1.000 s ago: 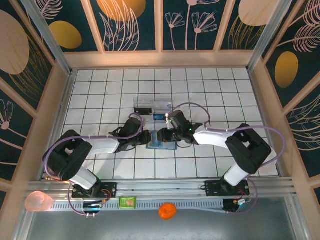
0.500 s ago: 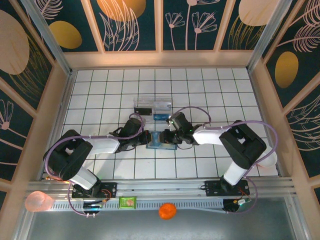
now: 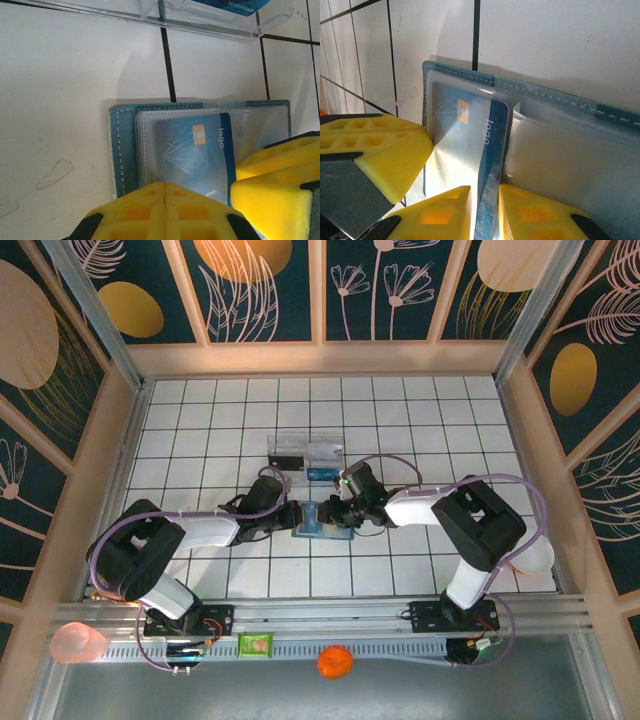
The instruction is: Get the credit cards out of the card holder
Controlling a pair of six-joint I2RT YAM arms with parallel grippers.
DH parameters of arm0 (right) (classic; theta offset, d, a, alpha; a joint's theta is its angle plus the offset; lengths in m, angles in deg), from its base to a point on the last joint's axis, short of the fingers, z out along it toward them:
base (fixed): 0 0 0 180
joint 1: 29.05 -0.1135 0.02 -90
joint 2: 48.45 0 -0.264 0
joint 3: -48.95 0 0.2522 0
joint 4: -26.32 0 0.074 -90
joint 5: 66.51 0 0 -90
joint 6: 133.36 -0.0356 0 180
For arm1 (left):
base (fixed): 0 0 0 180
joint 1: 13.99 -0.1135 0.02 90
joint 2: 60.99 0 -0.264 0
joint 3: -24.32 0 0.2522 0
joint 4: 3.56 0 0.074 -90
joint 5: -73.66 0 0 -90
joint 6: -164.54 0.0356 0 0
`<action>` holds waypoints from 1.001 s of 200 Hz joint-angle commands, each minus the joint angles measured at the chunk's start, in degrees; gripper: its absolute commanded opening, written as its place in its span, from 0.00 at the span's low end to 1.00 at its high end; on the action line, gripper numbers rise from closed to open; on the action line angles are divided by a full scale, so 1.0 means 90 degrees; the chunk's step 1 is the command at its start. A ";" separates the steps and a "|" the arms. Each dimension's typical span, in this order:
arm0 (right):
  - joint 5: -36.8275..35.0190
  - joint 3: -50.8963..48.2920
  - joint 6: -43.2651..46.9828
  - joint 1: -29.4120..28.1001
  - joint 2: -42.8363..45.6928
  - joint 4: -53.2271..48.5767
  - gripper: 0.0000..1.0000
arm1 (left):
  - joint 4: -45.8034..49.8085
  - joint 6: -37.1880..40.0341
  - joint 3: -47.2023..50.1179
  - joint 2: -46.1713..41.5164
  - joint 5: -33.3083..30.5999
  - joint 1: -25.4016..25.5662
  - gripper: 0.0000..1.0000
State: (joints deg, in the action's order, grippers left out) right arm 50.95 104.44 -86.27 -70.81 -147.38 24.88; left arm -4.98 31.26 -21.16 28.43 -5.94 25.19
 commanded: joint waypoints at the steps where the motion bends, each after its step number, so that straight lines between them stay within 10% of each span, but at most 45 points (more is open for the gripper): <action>1: 0.0270 -0.0009 -0.0272 0.0017 -0.0311 0.0245 0.21 | 0.0302 0.0141 0.0080 0.0142 -0.0098 -0.0007 0.00; 55: 0.0119 -0.0154 -0.0310 0.0089 -0.0134 0.0221 0.00 | 0.0333 0.0156 0.0068 0.0115 -0.0120 0.0001 0.00; 200: -0.1299 -0.0083 0.1425 0.0284 0.1830 -0.1824 0.00 | 0.0148 0.0293 0.0017 0.0081 0.0213 -0.0141 0.00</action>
State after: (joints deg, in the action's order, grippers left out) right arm 44.51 99.57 -83.41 -68.47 -135.05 16.97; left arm -5.18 32.52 -21.16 28.43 -5.66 24.54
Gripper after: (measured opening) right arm 0.052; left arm 0.043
